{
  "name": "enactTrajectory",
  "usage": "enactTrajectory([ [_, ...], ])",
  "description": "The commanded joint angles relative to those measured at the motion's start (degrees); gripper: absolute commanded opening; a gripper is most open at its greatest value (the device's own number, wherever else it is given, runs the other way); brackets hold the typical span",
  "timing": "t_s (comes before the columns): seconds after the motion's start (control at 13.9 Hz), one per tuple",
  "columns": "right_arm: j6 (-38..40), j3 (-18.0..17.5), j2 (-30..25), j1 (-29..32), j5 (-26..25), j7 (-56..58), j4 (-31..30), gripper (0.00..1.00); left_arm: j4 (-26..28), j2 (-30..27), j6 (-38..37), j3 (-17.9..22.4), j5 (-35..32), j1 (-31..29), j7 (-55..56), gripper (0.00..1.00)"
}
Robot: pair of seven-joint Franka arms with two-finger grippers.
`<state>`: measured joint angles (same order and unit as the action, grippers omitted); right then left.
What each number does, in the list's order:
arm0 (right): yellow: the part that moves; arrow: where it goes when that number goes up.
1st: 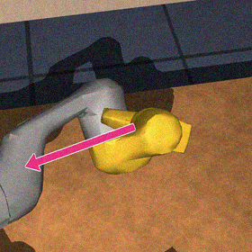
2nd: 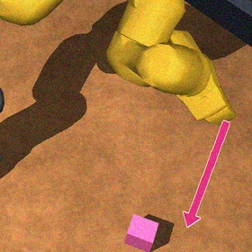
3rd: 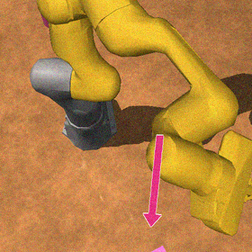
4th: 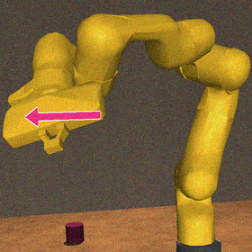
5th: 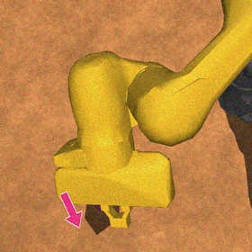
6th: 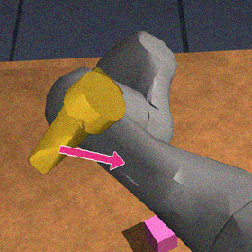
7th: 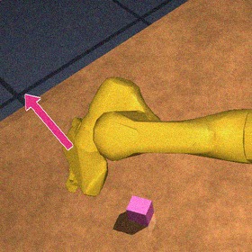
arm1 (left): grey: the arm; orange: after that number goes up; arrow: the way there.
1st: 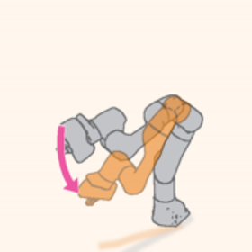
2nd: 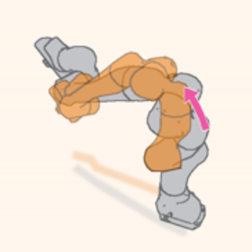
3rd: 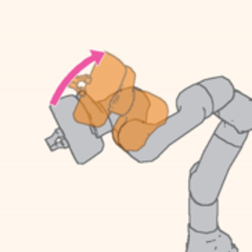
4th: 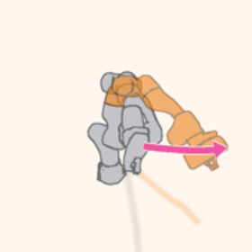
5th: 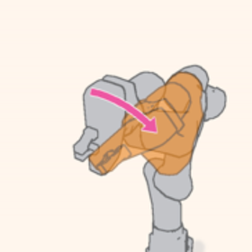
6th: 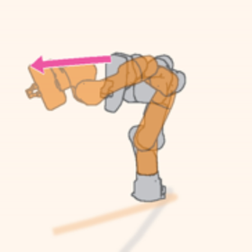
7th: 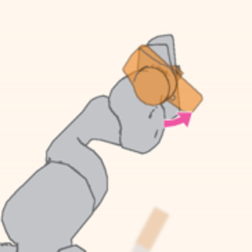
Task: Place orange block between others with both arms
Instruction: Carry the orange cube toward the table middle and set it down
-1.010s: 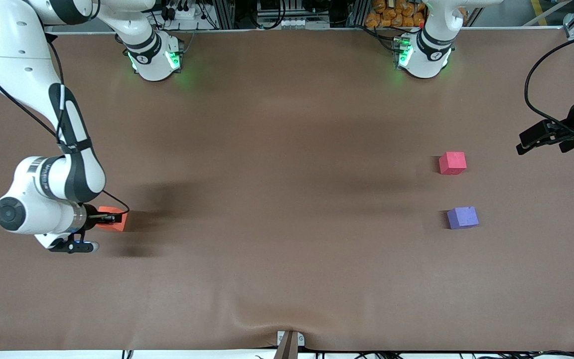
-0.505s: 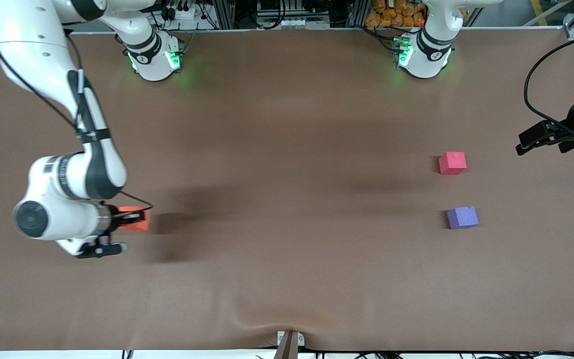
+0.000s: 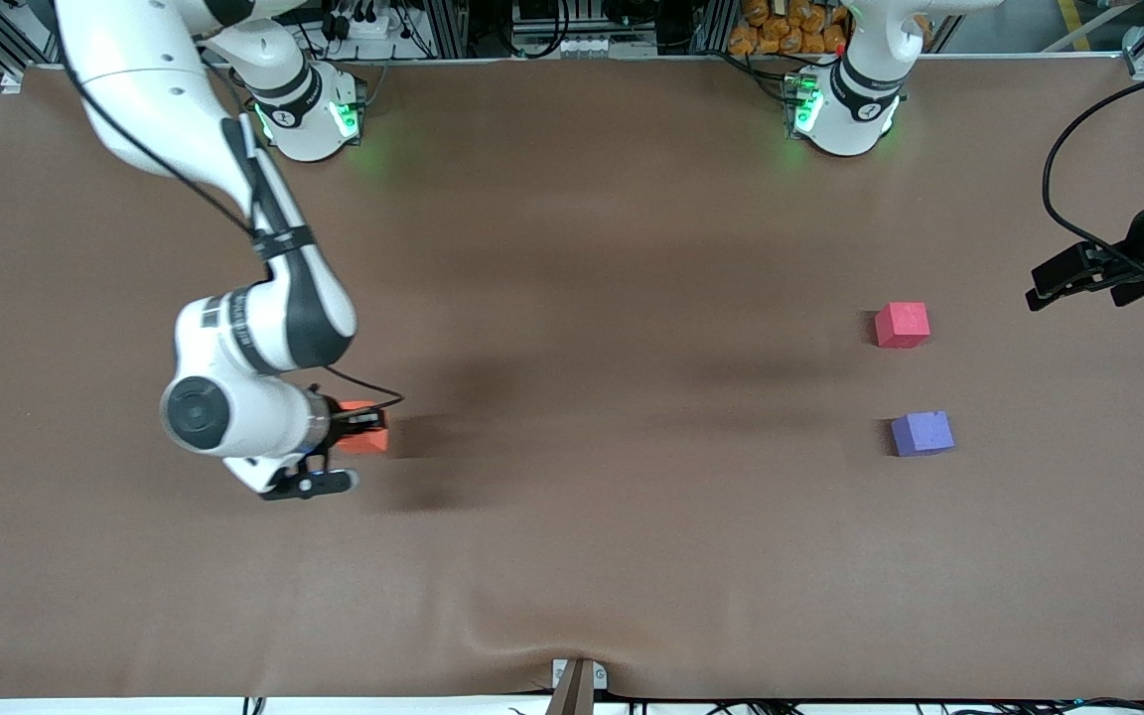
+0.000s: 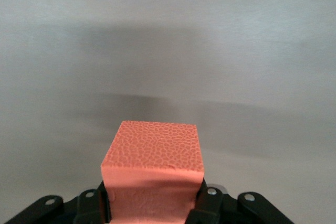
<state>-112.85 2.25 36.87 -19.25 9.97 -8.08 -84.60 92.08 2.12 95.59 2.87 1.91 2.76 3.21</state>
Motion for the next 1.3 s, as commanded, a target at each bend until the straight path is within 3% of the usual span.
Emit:
enactTrajectory([
  [0.0, -2.2, 0.48, 1.53, -4.12, 0.75, -7.01, 0.75, 0.12, -0.93, 0.78, -0.85, -0.14, 0.9, -0.21, -1.71, 1.0],
  [0.72, -10.98, 0.39, 5.48, -15.63, 2.24, -21.61, 0.84, 0.12, -0.93, 1.66, -0.85, -0.14, 1.08, -0.39, -1.71, 1.0],
  [1.23, -15.12, 0.39, 10.76, -23.11, 2.16, -30.15, 5.14, 0.13, -0.93, 1.74, -0.85, -0.14, 1.08, -0.47, -1.71, 1.0],
])
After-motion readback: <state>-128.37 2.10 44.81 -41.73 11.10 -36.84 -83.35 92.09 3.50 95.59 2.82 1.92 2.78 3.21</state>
